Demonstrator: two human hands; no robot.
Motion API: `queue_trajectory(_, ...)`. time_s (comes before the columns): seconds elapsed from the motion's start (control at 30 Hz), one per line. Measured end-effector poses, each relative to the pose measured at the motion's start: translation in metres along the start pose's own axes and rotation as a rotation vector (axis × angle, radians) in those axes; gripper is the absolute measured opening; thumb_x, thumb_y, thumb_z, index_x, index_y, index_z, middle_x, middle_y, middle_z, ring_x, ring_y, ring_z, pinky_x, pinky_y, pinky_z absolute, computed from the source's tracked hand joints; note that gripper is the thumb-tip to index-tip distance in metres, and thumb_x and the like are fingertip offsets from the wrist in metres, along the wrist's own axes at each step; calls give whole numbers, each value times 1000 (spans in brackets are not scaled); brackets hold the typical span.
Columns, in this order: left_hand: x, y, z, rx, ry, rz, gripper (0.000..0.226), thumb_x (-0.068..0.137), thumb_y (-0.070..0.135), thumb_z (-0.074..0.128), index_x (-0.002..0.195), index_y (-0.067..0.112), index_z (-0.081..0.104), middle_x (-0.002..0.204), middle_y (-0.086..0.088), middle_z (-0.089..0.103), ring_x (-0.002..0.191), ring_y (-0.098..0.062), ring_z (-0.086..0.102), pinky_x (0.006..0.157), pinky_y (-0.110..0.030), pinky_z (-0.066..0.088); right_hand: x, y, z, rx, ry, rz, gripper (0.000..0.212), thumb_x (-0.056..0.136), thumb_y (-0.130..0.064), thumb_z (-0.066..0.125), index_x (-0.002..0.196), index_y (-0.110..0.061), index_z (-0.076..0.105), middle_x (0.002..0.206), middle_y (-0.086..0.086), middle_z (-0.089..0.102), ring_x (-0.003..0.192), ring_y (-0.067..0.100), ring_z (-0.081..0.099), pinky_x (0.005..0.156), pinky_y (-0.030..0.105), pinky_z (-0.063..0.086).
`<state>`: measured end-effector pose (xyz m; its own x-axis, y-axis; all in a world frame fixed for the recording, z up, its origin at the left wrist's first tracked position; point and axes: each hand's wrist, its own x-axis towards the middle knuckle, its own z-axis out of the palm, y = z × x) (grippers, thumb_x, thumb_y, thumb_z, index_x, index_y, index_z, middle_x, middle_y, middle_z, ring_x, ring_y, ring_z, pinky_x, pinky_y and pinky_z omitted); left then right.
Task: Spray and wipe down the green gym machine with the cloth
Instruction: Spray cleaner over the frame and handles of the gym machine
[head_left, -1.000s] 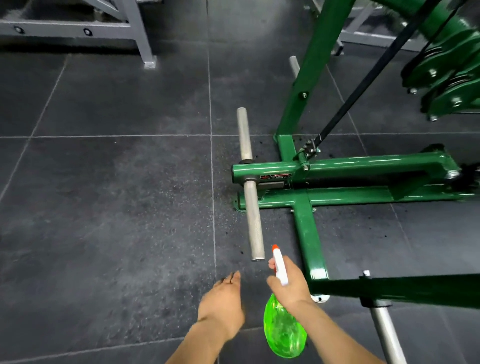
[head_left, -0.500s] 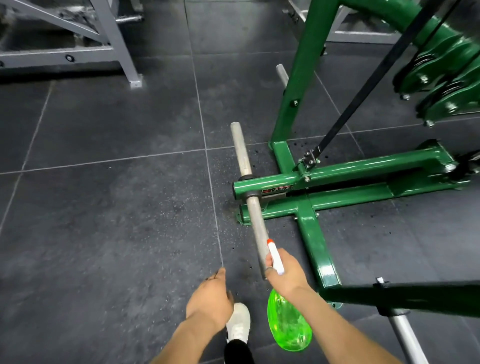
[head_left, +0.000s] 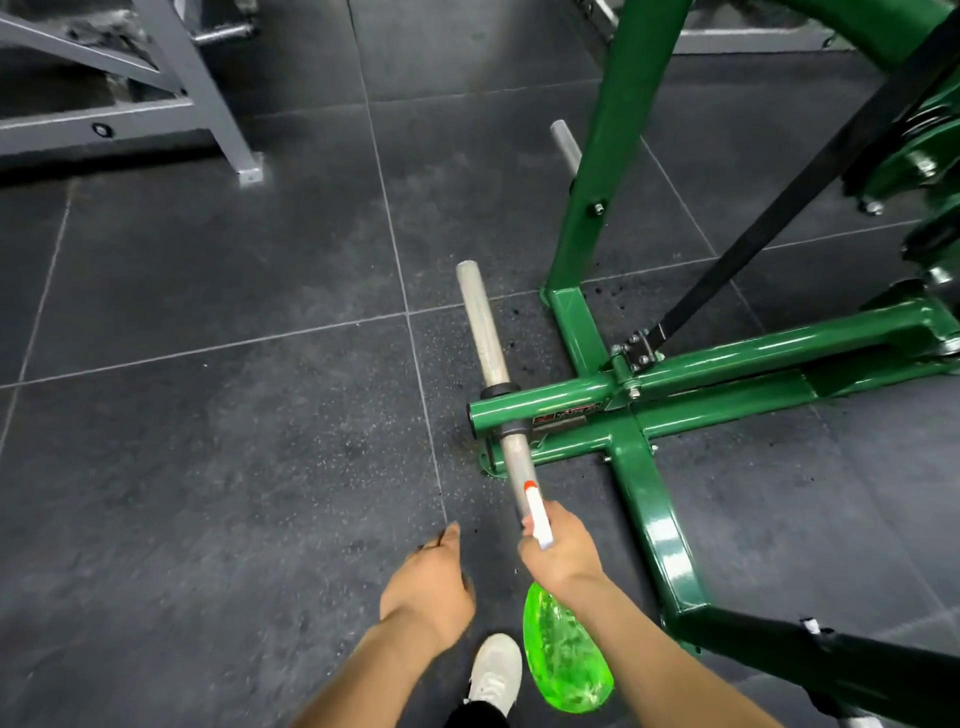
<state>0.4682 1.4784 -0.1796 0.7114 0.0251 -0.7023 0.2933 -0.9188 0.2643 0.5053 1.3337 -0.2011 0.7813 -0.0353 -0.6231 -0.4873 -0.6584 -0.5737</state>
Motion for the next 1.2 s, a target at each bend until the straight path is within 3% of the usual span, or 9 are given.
queue_trajectory(0.13, 23, 10, -9, -2, 10, 36, 63, 99, 24, 40, 155, 17, 11, 153, -6, 34, 137, -22, 38, 109, -28, 31, 25, -8, -4, -62, -43, -33, 21, 84, -7, 56, 102, -19, 54, 100, 9, 62, 92, 27, 59, 71, 26, 40)
queue_trajectory(0.23, 36, 9, -12, 15, 4, 59, 65, 98, 23, 41, 155, 17, 10, 158, -2, 25, 141, -21, 32, 113, -27, 26, 42, -9, -9, -21, 83, 14, 21, 86, -8, 58, 107, -8, 57, 101, 11, 62, 98, 30, 60, 72, 27, 39)
queue_trajectory(0.37, 54, 8, -18, 27, 4, 70, 66, 98, 24, 41, 155, 18, 8, 161, 1, 17, 144, -20, 25, 116, -28, 23, 65, -5, -21, 178, 250, 159, 14, 82, -3, 58, 96, -5, 61, 88, 13, 61, 82, 27, 57, 79, 33, 46)
queue_trajectory(0.5, 63, 13, -18, 39, -13, 78, 65, 99, 25, 39, 155, 21, 6, 161, 4, 13, 144, -20, 23, 115, -29, 25, 78, 3, -35, 231, 256, 181, 15, 80, -3, 61, 83, -16, 54, 75, 7, 57, 76, 26, 56, 75, 35, 47)
queue_trajectory(0.67, 72, 23, -24, 114, -58, 131, 65, 100, 25, 38, 155, 21, 4, 162, 5, 8, 146, -20, 19, 117, -30, 24, 80, 6, -51, 200, 270, 97, 12, 82, -4, 61, 89, -11, 55, 82, 6, 57, 77, 26, 52, 73, 31, 42)
queue_trajectory(0.83, 92, 39, -33, 169, -80, 186, 66, 99, 24, 39, 155, 21, 5, 162, 2, 5, 147, -22, 18, 118, -33, 23, 80, 5, -53, -58, 76, -22, 22, 80, -21, 53, 94, -4, 57, 98, 14, 63, 94, 33, 59, 78, 34, 44)
queue_trajectory(0.9, 96, 44, -36, 204, -102, 212, 66, 99, 24, 39, 155, 21, 4, 162, 1, 4, 147, -22, 17, 118, -34, 23, 74, 0, -52, -129, 15, -35, 22, 78, -29, 47, 91, -12, 49, 100, 13, 61, 94, 31, 56, 74, 32, 39)
queue_trajectory(1.03, 107, 47, -47, 265, -121, 249, 67, 100, 25, 39, 155, 23, 3, 163, 1, 2, 146, -24, 18, 117, -35, 25, 69, 1, -46, -88, 1, 26, 29, 64, -35, 41, 87, -18, 37, 85, -1, 48, 81, 23, 45, 66, 28, 30)
queue_trajectory(1.2, 115, 46, -58, 330, -193, 291, 68, 100, 26, 39, 155, 24, 0, 163, 0, -1, 147, -25, 16, 117, -36, 25, 69, 11, -38, 98, 189, 121, 20, 84, -11, 58, 103, -12, 51, 96, 5, 58, 90, 27, 53, 71, 30, 37)
